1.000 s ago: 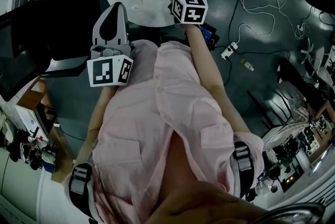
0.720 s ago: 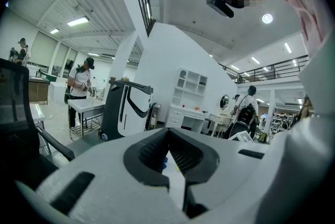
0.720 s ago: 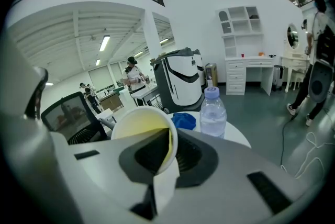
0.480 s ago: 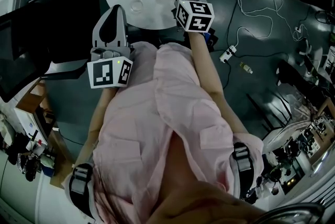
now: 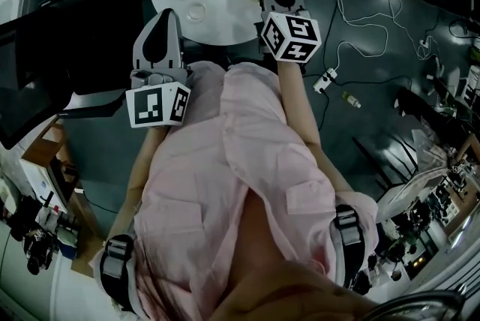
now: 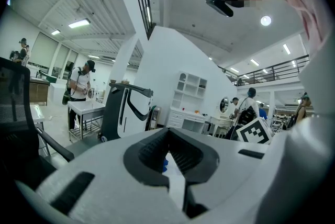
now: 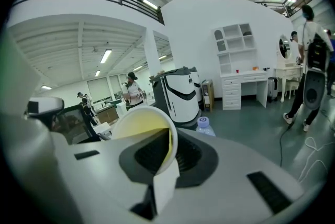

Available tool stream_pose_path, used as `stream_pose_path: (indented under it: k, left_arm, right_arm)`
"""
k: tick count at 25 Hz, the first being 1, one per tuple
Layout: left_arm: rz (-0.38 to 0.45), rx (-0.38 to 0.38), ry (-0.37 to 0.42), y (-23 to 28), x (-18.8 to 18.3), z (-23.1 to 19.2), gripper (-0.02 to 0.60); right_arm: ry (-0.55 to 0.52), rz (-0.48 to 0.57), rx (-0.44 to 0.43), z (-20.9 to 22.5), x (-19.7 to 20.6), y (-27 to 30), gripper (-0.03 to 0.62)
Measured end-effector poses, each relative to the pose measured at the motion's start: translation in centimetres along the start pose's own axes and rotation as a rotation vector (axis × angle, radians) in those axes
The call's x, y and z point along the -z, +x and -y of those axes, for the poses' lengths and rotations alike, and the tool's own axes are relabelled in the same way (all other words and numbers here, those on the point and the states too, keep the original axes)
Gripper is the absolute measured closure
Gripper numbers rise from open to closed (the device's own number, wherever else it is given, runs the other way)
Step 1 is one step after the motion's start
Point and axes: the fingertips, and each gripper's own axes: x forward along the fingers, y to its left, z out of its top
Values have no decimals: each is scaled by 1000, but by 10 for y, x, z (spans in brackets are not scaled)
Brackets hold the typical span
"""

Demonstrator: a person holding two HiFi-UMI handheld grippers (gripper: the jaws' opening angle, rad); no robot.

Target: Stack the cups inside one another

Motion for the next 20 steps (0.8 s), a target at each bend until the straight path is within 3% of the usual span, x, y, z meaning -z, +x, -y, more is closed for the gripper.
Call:
stream_pose_path:
  k: [12,20]
  left_arm:
    - [24,1,-7,-3,-4,-3,566]
    - [32,0,-14,-2,-3,-4,566]
  right_arm:
    - [-33,156,-29,-22,-62,-52,556]
    - [-23,193,-42,-31,-72,-91,556]
